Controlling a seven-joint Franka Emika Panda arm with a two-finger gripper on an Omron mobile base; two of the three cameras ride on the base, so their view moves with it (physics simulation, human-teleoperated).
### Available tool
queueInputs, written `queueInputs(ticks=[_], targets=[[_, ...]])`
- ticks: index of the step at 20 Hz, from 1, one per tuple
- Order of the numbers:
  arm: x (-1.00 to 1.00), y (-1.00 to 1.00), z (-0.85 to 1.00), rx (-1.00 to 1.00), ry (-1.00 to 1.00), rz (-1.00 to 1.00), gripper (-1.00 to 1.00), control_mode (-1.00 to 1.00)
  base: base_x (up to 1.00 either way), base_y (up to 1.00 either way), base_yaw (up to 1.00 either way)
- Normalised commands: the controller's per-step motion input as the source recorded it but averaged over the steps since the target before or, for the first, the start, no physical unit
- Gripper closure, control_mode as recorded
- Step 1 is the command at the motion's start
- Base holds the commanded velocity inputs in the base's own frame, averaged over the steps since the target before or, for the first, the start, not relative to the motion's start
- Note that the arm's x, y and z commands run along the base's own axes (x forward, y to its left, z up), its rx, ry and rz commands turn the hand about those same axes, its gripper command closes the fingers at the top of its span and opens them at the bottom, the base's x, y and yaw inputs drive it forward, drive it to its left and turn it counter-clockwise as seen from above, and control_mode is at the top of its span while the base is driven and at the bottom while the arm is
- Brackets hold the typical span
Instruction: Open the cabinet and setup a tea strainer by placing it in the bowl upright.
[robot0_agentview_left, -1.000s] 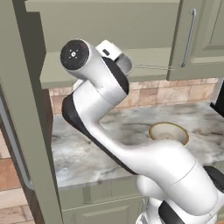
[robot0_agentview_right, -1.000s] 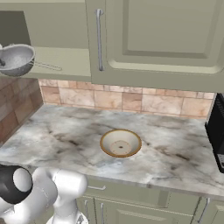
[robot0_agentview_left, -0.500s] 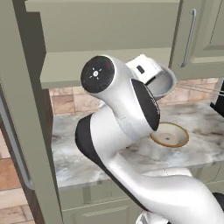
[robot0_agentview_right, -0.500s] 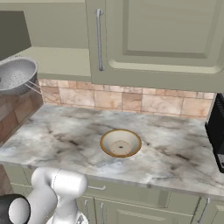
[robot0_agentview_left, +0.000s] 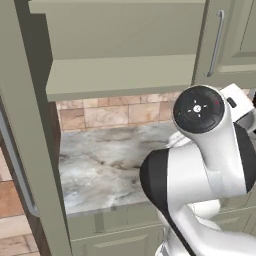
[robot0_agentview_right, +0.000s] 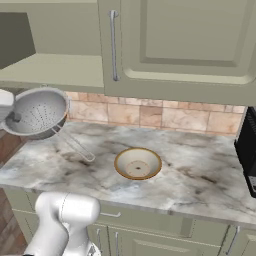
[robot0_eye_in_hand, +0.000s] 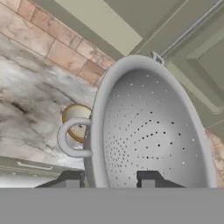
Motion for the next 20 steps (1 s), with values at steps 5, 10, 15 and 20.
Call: queueInputs(ticks=[5,10,15,20], targets=[[-0.03,-0.64,-0.38,0.00,0.06,0.00,1.00,-1.00,0.00,0.00,0.00],[0.00,-0.43,-0.40,0.00,0.08,0.00,1.00,-1.00,0.00,0.00,0.00],[0.09,-0.28,-0.37,0.00,0.11,0.00,1.00,-1.00,0.00,0.00,0.00],[0.63,-0.02,-0.55,0.00,0.14,-0.07,1.00,-1.00,0.00,0.00,0.00]])
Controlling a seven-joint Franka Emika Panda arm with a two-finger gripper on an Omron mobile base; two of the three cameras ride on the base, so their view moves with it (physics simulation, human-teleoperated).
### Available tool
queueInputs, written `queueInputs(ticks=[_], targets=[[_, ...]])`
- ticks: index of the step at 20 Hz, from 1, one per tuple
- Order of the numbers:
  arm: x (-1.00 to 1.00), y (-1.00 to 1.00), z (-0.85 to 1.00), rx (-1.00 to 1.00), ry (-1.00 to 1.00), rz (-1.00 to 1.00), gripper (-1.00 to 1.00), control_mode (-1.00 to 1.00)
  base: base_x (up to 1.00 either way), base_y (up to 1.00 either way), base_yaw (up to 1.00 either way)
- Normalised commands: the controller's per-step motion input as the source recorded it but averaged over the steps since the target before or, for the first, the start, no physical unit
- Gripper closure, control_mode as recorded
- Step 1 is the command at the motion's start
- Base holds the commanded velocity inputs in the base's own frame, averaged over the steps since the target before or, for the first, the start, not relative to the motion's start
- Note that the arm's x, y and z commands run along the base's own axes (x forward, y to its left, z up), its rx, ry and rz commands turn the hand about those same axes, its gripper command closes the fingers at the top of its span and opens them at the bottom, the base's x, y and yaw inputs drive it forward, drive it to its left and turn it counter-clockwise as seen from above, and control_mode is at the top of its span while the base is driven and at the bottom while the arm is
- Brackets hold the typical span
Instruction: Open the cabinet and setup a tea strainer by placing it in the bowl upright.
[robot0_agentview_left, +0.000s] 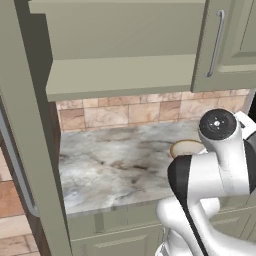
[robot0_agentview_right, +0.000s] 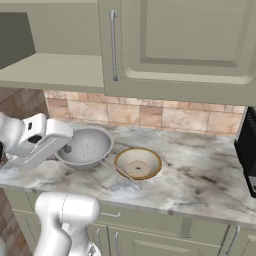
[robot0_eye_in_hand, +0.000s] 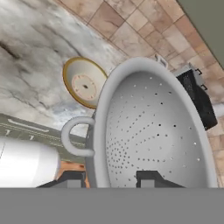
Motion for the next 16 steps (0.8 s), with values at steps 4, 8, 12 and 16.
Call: queueInputs(ticks=[4,8,12,16], targets=[[0.62,0.00,-0.44,0.00,0.08,-0.13,1.00,-1.00,0.00,0.00,0.00],[0.52,0.00,-0.36,0.00,0.03,-0.13,1.00,-1.00,0.00,0.00,0.00],[0.37,0.00,-0.32,0.00,0.00,-0.12,1.00,-1.00,0.00,0.00,0.00],[0.37,-0.06,-0.34,0.00,0.00,-0.10,1.00,-1.00,0.00,0.00,0.00]])
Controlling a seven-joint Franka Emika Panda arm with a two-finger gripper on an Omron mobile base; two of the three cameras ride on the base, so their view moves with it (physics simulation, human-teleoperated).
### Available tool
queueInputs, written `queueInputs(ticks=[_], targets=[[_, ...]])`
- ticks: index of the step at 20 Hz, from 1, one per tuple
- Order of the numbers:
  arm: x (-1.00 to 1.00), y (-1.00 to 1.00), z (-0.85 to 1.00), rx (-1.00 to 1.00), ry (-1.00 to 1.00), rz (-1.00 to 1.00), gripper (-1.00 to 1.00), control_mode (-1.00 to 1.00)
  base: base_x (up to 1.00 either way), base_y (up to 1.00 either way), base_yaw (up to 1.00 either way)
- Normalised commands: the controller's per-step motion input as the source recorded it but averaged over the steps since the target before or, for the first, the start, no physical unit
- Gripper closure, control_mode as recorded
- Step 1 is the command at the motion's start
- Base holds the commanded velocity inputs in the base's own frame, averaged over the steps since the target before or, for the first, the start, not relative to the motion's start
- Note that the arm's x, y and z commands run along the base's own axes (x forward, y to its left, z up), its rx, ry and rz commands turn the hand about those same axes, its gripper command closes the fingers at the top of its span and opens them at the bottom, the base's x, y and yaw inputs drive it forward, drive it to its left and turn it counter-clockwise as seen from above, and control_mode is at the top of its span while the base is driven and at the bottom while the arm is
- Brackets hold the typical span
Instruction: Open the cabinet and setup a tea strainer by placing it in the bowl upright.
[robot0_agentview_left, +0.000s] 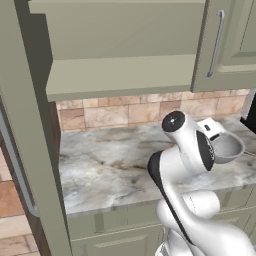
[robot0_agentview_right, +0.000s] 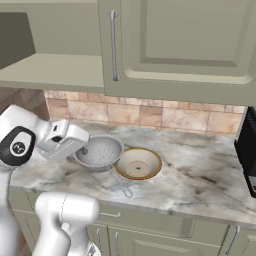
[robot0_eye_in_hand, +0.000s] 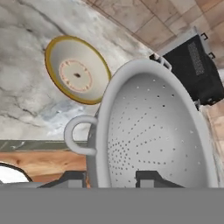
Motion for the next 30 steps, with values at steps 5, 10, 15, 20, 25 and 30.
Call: queueInputs(ticks=[5,10,15,20,25,30], targets=[[0.50,-0.09,-0.36,-0.09,0.00,-0.18,1.00,-1.00,0.00,0.00,0.00],[0.60,-0.02,-0.27,-0.05,0.06,-0.17,1.00,-1.00,0.00,0.00,0.00],[0.61,-0.06,-0.38,-0.05,0.13,-0.14,1.00,-1.00,0.00,0.00,0.00],[0.56,-0.11,-0.30,-0.01,0.13,-0.05,1.00,-1.00,0.00,0.00,0.00],[0.45,-0.07,-0.18,0.00,0.03,0.01,1.00,-1.00,0.00,0.00,0.00],[0.32,-0.08,-0.04,0.03,0.00,0.08,1.00,-1.00,0.00,0.00,0.00]])
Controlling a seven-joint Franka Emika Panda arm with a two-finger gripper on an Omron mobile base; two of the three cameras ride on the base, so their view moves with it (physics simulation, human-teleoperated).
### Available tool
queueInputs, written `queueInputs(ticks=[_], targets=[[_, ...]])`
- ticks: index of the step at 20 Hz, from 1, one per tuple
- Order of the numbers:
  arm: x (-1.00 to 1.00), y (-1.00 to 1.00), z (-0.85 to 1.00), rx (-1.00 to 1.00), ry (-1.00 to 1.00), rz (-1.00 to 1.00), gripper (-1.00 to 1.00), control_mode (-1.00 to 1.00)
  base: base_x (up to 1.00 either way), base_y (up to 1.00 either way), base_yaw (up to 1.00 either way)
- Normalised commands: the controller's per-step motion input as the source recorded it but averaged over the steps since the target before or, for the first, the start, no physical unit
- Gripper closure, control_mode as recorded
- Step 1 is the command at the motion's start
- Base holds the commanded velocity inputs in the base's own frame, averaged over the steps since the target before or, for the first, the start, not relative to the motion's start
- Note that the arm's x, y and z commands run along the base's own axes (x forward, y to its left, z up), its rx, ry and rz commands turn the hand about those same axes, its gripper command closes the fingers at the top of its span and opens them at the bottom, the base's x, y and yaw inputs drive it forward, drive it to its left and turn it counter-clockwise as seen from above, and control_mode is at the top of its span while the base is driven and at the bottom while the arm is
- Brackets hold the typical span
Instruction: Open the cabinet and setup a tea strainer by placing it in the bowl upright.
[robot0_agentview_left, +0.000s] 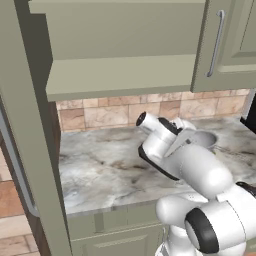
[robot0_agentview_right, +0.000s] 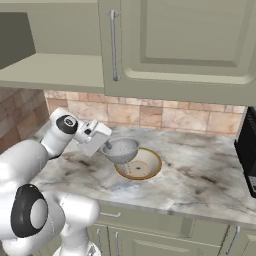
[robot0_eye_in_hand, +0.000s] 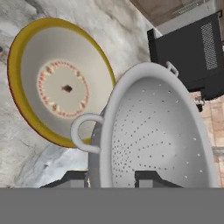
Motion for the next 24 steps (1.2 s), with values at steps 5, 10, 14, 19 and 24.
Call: queueInputs(ticks=[5,10,14,19,24], targets=[[0.14,-0.05,-0.11,0.07,-0.02,0.08,1.00,-1.00,0.00,0.00,0.00],[0.21,-0.08,-0.22,0.07,0.00,0.04,1.00,-1.00,0.00,0.00,0.00],[0.28,-0.11,-0.13,0.06,0.00,0.00,1.00,-1.00,0.00,0.00,0.00],[0.24,-0.13,-0.05,0.03,0.00,0.00,1.00,-1.00,0.00,0.00,0.00],[0.19,-0.11,-0.09,0.00,0.00,0.00,1.00,-1.00,0.00,0.00,0.00]])
